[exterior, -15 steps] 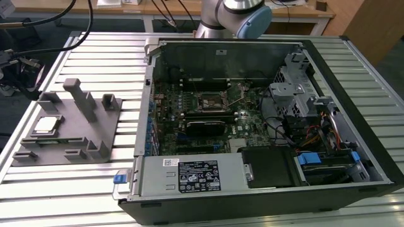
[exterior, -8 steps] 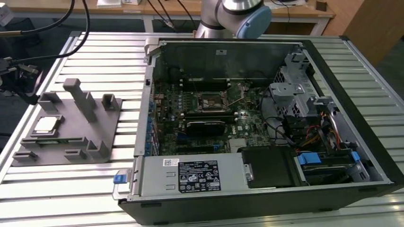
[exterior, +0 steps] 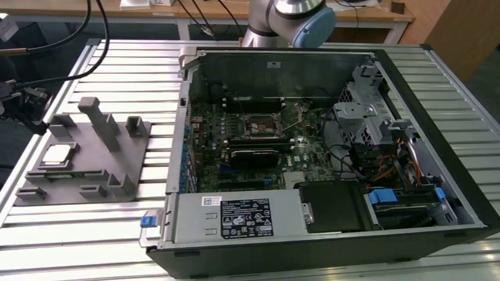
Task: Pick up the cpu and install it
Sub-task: 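Pick up the cpu and move it towards the insertion slot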
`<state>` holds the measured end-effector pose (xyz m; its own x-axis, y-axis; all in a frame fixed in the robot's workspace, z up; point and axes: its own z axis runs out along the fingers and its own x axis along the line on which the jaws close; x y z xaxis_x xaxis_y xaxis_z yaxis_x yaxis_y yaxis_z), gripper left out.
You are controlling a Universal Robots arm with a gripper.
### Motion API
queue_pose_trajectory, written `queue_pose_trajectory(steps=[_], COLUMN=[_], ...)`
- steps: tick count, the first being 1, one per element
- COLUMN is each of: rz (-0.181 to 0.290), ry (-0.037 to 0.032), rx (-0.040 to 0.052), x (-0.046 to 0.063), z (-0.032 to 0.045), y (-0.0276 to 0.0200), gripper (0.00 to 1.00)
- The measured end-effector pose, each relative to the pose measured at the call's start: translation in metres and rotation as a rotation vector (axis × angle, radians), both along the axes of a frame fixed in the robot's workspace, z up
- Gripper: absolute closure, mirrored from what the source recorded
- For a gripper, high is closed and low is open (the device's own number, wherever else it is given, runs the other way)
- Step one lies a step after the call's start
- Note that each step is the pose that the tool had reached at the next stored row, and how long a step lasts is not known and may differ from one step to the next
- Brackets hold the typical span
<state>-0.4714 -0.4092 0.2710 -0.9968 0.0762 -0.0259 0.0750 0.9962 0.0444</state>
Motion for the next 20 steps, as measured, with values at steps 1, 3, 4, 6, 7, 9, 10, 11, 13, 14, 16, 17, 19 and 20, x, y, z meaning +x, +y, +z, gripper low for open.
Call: queue_pose_trajectory(steps=[1,3,4,6,7,9,10,11,13,14,16,17,19,20], rz=[0.000,0.000,0.000,0.000,0.000,0.000,0.000,0.000,0.000,0.000,0.000,0.000,0.001,0.003], ry=[-0.0001,0.0000,-0.0002,-0.0001,0.0001,0.0000,0.0000,-0.0001,-0.0001,0.0000,0.0000,0.0000,-0.0002,-0.0001], rx=[0.0000,0.0000,0.0001,0.0000,0.0000,0.0000,0.0000,0.0000,0.0001,0.0000,0.0000,0.0000,0.0003,0.0004], x=[-0.001,-0.002,-0.003,-0.004,-0.004,-0.005,-0.005,-0.006,-0.007,-0.007,-0.009,-0.009,-0.010,-0.011], z=[-0.0019,-0.0056,-0.0074,-0.0110,-0.0127,-0.0164,-0.0183,-0.0201,-0.0238,-0.0255,-0.0291,-0.0311,-0.0346,-0.0361], y=[0.0000,0.0000,0.0000,0.0000,0.0000,0.0000,0.0000,0.0000,0.0000,0.0000,0.0000,0.0000,0.0000,0.0000], gripper=[0.89,0.89,0.89,0.89,0.89,0.89,0.89,0.89,0.89,0.89,0.89,0.89,0.89,0.89])
